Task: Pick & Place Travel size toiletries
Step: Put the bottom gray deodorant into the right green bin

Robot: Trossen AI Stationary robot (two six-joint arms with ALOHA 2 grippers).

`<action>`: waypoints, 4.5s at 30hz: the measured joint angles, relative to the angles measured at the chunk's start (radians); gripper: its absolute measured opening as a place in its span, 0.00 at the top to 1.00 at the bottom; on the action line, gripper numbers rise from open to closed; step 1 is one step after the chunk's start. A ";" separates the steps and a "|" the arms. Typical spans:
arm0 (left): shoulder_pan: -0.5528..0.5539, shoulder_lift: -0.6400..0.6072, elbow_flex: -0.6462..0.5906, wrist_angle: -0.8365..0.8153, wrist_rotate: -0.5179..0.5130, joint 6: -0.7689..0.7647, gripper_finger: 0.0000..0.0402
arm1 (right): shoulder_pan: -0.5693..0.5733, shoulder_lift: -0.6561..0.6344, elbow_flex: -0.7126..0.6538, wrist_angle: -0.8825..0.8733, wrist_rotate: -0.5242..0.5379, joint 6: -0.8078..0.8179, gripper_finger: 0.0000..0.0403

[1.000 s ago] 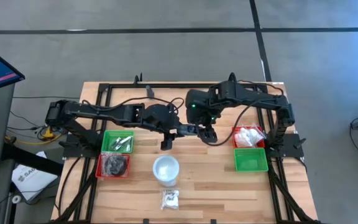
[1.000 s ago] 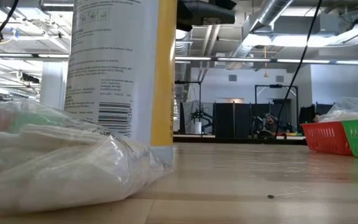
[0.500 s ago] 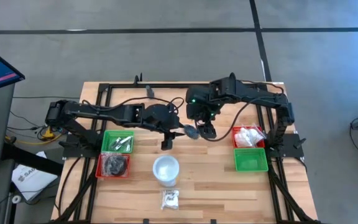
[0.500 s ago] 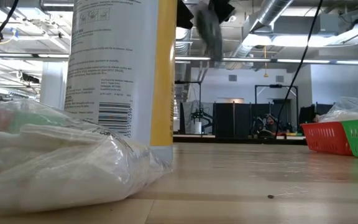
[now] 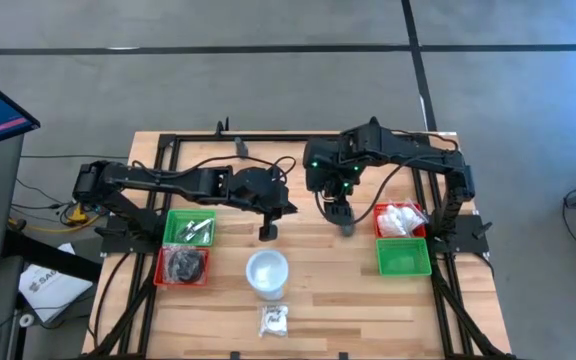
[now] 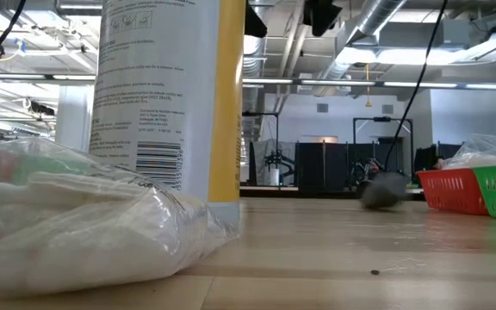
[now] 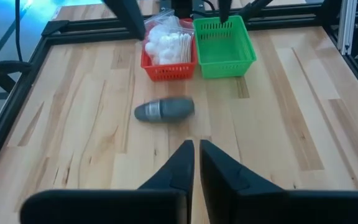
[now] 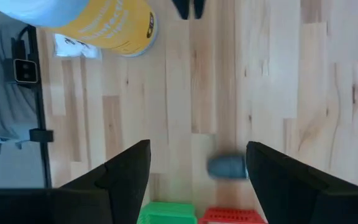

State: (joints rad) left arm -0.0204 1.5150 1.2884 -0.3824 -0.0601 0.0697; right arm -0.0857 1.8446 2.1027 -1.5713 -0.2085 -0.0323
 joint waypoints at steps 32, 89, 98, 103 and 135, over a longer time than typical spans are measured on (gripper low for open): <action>-0.048 -0.006 0.000 -0.309 -0.002 -0.098 0.92 | -0.026 -0.026 -0.583 0.173 0.167 0.556 0.61; -0.051 -0.409 -0.389 -0.080 -0.022 -0.180 0.91 | -0.010 -0.156 -1.116 0.637 0.157 0.850 0.45; -0.051 -0.408 -0.389 -0.080 -0.022 -0.180 0.91 | 0.008 -0.151 -1.116 0.665 0.165 0.839 0.38; -0.051 -0.408 -0.389 -0.080 -0.022 -0.182 0.91 | 0.028 -0.129 -1.114 0.687 0.173 0.814 0.38; -0.051 -0.407 -0.388 -0.069 -0.021 -0.183 0.91 | 0.077 -0.052 -1.077 0.658 0.165 0.705 0.50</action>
State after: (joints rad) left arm -0.0717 1.1076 0.9005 -0.4514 -0.0815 -0.1131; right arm -0.0089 1.7924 1.0253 -0.9138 -0.0437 0.6729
